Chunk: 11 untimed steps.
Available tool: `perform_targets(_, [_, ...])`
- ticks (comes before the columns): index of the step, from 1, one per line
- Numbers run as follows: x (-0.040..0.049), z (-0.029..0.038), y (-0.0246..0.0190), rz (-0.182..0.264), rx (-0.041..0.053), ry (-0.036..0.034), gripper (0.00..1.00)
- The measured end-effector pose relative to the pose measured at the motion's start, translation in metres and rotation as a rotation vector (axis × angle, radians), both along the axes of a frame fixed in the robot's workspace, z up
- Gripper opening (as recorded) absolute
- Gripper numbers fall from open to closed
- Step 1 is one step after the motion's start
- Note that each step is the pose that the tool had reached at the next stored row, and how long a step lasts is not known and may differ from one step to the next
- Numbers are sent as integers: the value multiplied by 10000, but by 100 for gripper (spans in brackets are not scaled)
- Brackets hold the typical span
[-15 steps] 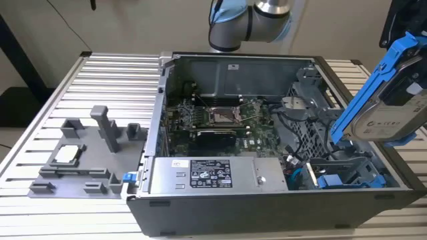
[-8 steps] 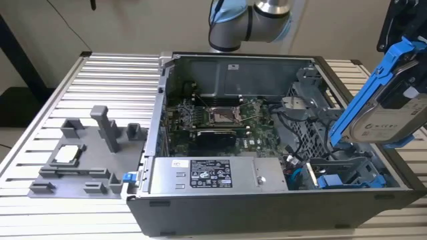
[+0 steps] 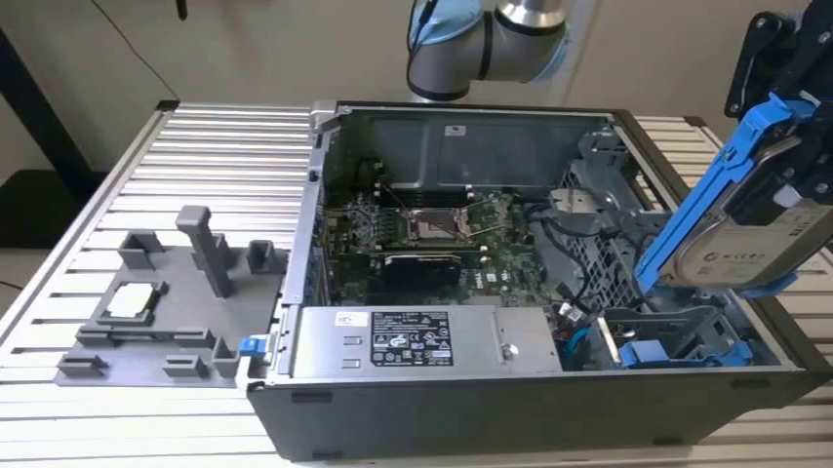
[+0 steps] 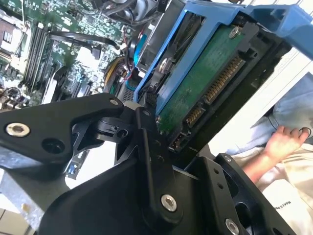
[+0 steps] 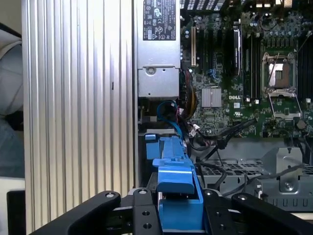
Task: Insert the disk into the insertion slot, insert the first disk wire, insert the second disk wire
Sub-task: 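Insert the disk into the insertion slot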
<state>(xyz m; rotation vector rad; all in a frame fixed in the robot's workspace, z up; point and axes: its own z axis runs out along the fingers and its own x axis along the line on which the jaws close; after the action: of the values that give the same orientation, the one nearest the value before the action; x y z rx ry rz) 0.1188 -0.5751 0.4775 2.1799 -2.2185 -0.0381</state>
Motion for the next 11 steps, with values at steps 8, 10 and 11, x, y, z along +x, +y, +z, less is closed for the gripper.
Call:
perform_targets(8, [0, -99, -1, 55, -6, 0, 33])
perform_targets(10, [0, -120, -1, 82, -9, -1, 33])
perform_targets(11, [0, -133, -2, 95, -8, -1, 33])
